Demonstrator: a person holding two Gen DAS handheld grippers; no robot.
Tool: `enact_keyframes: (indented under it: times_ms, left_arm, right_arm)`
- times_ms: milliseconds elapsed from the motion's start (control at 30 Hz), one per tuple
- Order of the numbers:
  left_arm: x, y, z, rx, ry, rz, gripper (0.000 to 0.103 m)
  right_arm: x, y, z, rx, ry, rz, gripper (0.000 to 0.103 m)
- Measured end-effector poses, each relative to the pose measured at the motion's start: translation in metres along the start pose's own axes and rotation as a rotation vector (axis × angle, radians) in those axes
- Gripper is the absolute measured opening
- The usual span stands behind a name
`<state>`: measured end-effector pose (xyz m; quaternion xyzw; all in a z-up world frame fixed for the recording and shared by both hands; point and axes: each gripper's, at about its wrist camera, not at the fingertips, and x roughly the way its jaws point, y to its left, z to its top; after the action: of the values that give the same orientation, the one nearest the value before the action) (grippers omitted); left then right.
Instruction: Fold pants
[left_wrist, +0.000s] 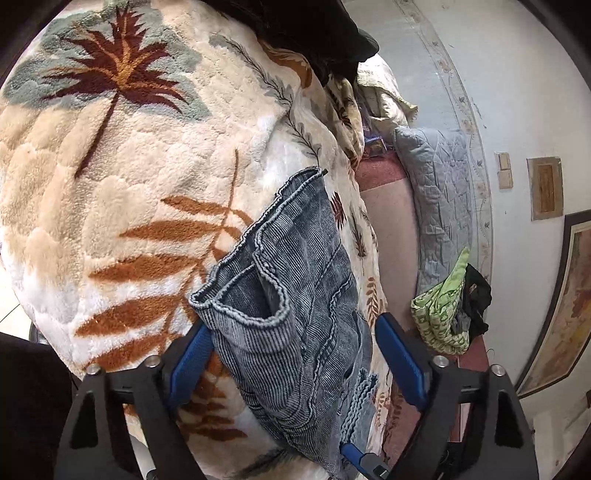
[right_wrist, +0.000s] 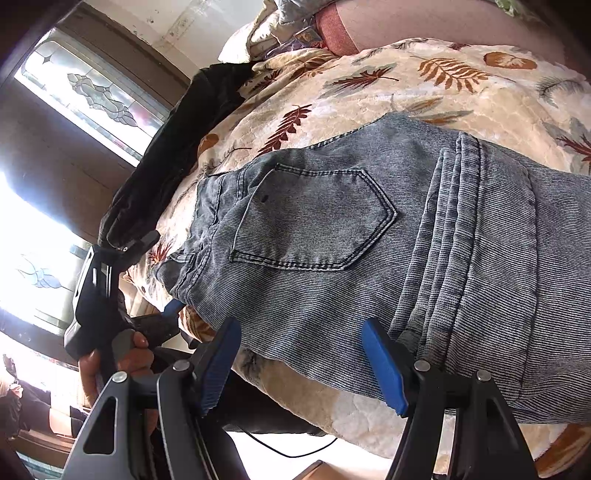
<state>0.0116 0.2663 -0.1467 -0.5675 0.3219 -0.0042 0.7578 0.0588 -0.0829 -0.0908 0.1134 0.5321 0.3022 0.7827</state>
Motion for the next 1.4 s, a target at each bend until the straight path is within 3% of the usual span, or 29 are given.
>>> enact_keyframes:
  times_ms: [33,100,133,367,400,500,533,567,633,733,867,967,1100,1233,1300,1400]
  left_arm:
    - [0.001,0.003,0.001,0.01,0.002,0.016,0.064]
    - [0.005,0.005,0.001,0.049,0.01,0.07,0.021]
    - [0.008,0.006,0.001,0.065,0.018,0.082,0.017]
    - [0.007,-0.004,-0.005,0.157,-0.014,0.142,0.014]
    - [0.007,-0.006,-0.005,0.168,-0.016,0.148,0.014]
    - [0.005,-0.01,-0.006,0.2,-0.023,0.163,0.014]
    - [0.005,-0.011,-0.007,0.208,-0.025,0.169,0.014]
    - [0.005,-0.012,-0.007,0.215,-0.027,0.172,0.014]
    - [0.006,-0.015,-0.008,0.237,-0.029,0.182,0.014]
    - [0.005,-0.018,-0.009,0.268,-0.036,0.199,0.014]
    - [0.007,-0.019,-0.008,0.269,-0.034,0.21,0.014]
    - [0.007,-0.02,-0.009,0.275,-0.036,0.214,0.014]
    - [0.007,-0.024,-0.013,0.301,-0.049,0.229,0.014]
    - [0.007,-0.023,-0.011,0.3,-0.049,0.232,0.014]
    - [0.008,-0.025,-0.013,0.306,-0.053,0.236,0.014]
    - [0.007,-0.029,-0.016,0.33,-0.065,0.246,0.014]
  right_arm:
    - [0.001,0.002,0.002,-0.003,0.0,0.0,0.071]
    - [0.001,0.008,0.006,-0.011,0.0,0.001,0.071]
    - [0.001,0.01,0.009,-0.014,0.002,0.001,0.071]
    - [0.023,0.034,0.061,-0.039,0.063,0.002,0.071]
    - [0.029,0.036,0.073,-0.018,0.078,0.031,0.071]
    - [0.052,0.034,0.101,0.116,0.136,0.257,0.071]
    - [0.06,0.032,0.106,0.139,0.132,0.262,0.072]
    - [0.072,0.027,0.108,0.158,0.135,0.211,0.072]
    - [0.109,0.007,0.101,0.264,0.243,0.133,0.074]
    - [0.101,0.002,0.1,0.316,0.209,0.185,0.075]
    - [0.074,0.013,0.094,0.266,0.164,0.175,0.075]
    - [0.091,0.004,0.079,0.287,0.212,0.113,0.077]
    - [0.086,0.002,0.084,0.337,0.211,0.138,0.079]
    - [0.071,0.018,0.083,0.26,0.189,0.119,0.079]
    - [0.085,0.015,0.075,0.258,0.223,0.073,0.081]
    - [0.09,0.014,0.074,0.261,0.209,0.084,0.086]
